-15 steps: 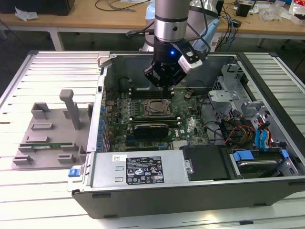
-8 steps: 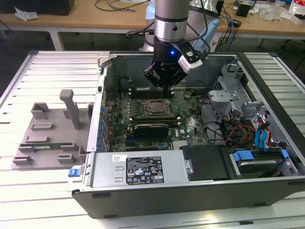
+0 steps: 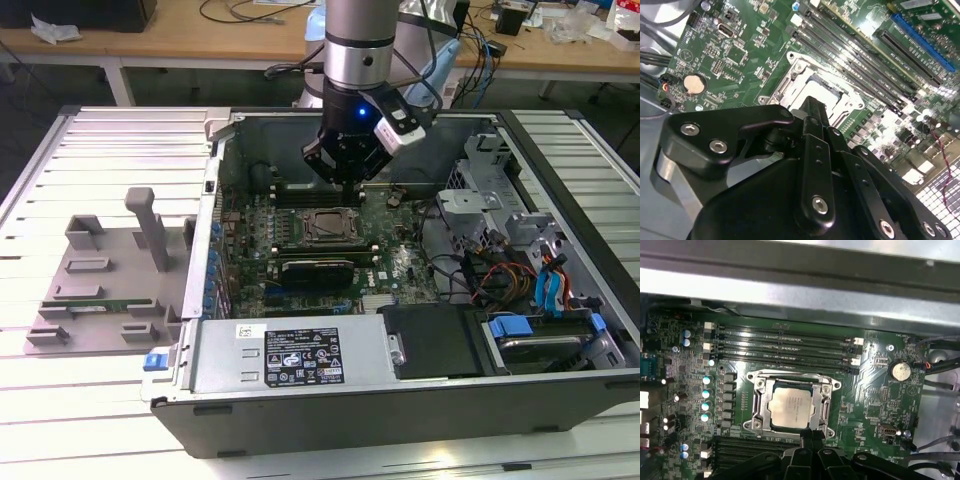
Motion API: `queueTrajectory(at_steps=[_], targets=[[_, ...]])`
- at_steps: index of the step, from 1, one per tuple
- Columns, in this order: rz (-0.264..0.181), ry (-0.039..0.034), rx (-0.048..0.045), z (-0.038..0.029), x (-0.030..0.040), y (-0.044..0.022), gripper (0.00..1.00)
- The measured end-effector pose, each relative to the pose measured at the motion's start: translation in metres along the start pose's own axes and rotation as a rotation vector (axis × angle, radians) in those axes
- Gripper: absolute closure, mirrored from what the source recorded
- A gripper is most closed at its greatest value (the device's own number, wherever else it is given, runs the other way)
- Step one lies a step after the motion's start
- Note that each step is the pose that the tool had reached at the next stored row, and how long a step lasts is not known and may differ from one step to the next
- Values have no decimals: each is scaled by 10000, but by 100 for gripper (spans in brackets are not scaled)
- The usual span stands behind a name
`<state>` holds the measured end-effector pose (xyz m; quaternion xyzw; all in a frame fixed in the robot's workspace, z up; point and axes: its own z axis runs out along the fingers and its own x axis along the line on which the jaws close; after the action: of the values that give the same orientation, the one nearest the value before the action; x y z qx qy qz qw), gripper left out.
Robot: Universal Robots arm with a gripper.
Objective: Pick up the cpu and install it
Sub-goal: 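Install the second cpu locking lever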
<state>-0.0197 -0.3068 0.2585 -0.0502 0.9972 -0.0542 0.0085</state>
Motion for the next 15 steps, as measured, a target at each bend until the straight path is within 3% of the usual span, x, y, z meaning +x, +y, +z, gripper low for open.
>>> queueTrajectory(at_steps=[7, 11, 12, 13, 14, 15], targets=[[1, 1, -4, 18, 18, -173, 89], [2, -11, -115, 39, 32, -317, 89], [5, -18, -191, 48, 40, -388, 89], [12, -54, -544, 54, 53, -434, 89], [21, -97, -974, 57, 62, -454, 89], [26, -116, -1173, 59, 67, -467, 89]])
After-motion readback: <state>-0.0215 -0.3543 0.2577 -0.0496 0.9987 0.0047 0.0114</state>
